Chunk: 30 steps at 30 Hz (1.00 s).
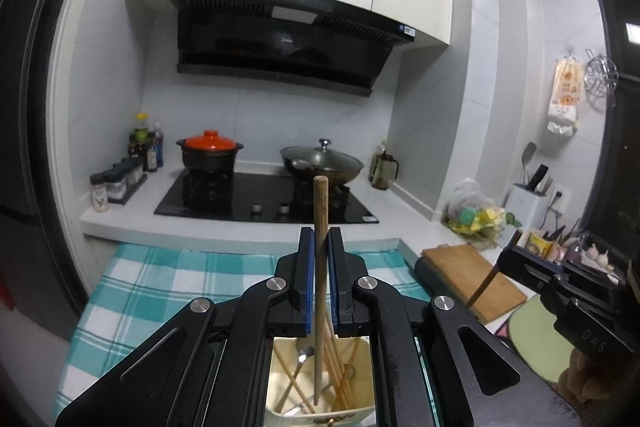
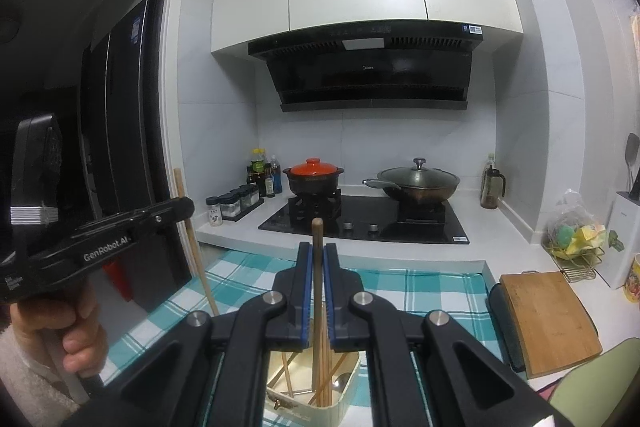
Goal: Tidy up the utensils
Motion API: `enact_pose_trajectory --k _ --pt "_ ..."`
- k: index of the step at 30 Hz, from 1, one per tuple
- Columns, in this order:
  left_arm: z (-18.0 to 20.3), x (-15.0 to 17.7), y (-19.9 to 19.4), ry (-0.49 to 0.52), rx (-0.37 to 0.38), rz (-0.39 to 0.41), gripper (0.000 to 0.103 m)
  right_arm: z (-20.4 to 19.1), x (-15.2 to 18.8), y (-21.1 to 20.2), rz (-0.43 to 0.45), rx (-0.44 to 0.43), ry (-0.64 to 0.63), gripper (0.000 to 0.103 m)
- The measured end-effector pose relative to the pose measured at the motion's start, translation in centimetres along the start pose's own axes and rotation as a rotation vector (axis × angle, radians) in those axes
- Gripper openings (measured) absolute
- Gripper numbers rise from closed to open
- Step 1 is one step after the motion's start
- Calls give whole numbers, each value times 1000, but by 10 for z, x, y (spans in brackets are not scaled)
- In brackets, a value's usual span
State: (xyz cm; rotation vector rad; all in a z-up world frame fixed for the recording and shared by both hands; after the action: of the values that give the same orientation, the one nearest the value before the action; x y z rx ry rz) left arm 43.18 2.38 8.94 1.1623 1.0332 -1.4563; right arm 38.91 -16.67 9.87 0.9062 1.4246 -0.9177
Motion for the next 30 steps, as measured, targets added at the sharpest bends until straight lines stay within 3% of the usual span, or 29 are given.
enact_pose_trajectory --k 6,16,18,19,20,21,22,26,30 --pt "-13 44 47 -18 -37 -83 4 7 39 48 -99 -25 38 6" --pt "-44 129 103 -61 -85 -294 7 19 128 115 -337 -83 184 6" --pt "-48 137 105 -55 -91 -322 28 20 144 128 -388 -102 210 8" --pt "-51 138 104 -51 -95 -328 48 20 152 135 -417 -110 214 11" --pt "-53 138 100 -47 -101 -318 60 21 159 141 -439 -104 214 18" --pt "-54 136 97 -40 -105 -305 63 22 161 144 -443 -91 213 36" --pt "-54 134 92 -28 -104 -294 67 25 162 146 -436 -77 214 47" --pt "-56 121 66 32 -103 -258 85 39 146 136 -374 -15 221 47" --pt "-51 114 31 156 -146 -213 100 46 122 113 -308 30 214 48"
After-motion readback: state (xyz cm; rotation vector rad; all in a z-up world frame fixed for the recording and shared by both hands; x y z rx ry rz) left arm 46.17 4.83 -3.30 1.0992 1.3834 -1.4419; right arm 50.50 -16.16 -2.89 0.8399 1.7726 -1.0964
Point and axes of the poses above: each gripper's, at about its wrist camera, not at the fingertips, and y roughly the way its jaws point, z to its right, x to its underside, the point moved 3 cm from there along y, roughly the way its jaws point, and after that the axes turned 14 degrees about z, right-handed, at the moved point
